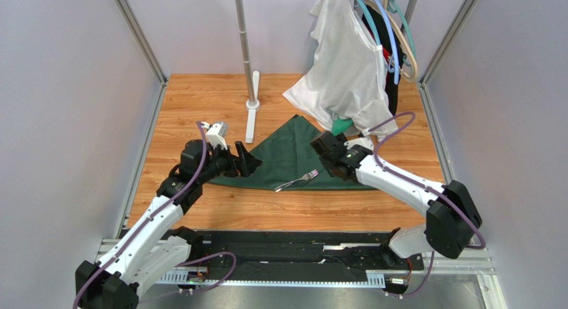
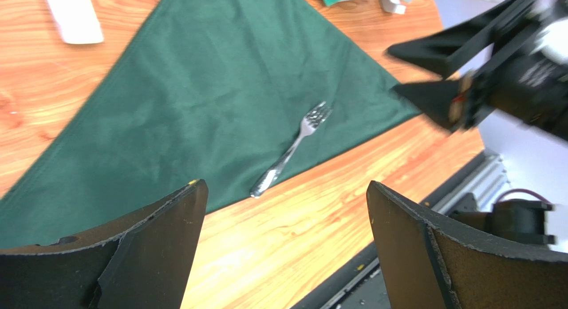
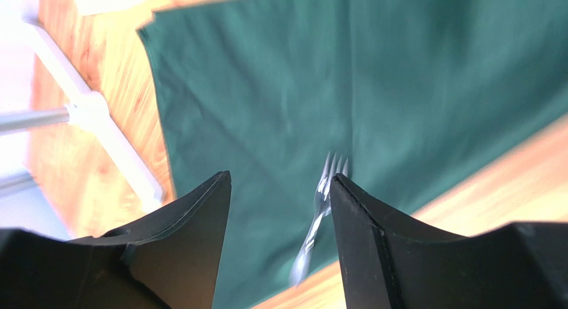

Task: Fold the napkin, place the utensils inside, and roll it up
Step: Place the utensil onto the napkin

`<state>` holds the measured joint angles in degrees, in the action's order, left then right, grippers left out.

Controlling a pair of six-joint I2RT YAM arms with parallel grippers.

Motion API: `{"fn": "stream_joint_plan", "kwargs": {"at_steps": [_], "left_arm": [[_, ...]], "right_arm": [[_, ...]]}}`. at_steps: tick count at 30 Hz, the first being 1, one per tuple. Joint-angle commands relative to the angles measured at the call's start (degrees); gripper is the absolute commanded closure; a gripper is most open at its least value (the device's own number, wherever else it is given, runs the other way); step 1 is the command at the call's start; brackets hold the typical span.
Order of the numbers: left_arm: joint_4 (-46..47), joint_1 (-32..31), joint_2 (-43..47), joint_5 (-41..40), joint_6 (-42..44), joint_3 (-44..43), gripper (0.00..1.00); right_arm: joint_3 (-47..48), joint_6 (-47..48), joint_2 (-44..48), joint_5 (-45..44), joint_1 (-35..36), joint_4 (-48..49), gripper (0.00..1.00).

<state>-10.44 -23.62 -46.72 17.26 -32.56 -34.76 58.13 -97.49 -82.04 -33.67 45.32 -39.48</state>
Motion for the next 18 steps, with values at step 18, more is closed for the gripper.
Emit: {"fn": "stream_joint_plan", "kwargs": {"at_steps": [18], "left_arm": [[-6.3,-0.3,-2.5,-5.0,5.2,-5.8,0.02]], "right_arm": [[-6.9,111.1,1.1,42.3,-4.5,25.2,0.44]]}}
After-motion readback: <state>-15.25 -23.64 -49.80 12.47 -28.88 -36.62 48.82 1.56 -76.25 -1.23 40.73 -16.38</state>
